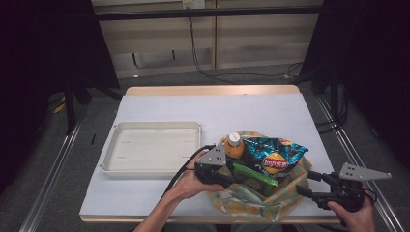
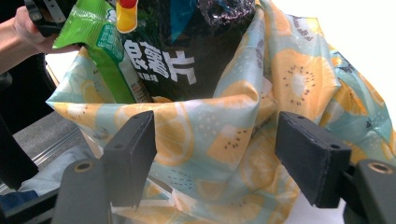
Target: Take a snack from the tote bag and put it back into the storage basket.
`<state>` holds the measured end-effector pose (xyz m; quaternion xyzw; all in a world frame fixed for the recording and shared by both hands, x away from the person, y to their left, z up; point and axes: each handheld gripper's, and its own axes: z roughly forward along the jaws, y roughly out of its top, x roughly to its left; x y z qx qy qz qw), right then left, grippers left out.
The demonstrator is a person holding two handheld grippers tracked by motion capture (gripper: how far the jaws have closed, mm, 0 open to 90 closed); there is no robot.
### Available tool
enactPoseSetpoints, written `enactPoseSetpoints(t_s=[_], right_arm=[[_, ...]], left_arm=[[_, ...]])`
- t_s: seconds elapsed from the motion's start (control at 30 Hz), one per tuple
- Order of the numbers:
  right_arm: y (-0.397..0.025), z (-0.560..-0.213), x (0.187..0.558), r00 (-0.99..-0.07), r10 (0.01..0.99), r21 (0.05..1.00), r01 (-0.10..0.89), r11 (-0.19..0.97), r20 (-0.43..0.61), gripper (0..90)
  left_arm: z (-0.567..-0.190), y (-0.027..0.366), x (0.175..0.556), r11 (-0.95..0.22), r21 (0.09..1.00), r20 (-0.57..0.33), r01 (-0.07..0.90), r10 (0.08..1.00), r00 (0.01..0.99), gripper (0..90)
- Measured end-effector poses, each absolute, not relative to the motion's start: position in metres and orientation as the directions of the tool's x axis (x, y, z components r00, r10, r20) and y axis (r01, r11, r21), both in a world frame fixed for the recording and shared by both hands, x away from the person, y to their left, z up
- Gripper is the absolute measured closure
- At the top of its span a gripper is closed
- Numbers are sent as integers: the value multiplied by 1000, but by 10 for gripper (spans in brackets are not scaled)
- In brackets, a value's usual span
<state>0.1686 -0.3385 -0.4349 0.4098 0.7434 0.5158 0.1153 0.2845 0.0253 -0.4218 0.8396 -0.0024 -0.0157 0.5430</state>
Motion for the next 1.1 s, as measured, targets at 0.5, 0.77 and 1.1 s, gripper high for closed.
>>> enactPoseSetpoints(t_s=[0.5,0.77,1.1], right_arm=[[-338,-436,169,-639,728,862,488,135,248,283],[-339,-434,168,-638,729,868,481,123,250,262],[-334,-430,164,-642,732,887,446,118,226,173]], left_arm=[[-423,17,284,-419,908,-40,12,-60,997,716],[-416,25,285,-377,924,-82,58,-47,996,740],[-399,42,289,-310,942,-121,125,33,992,740]])
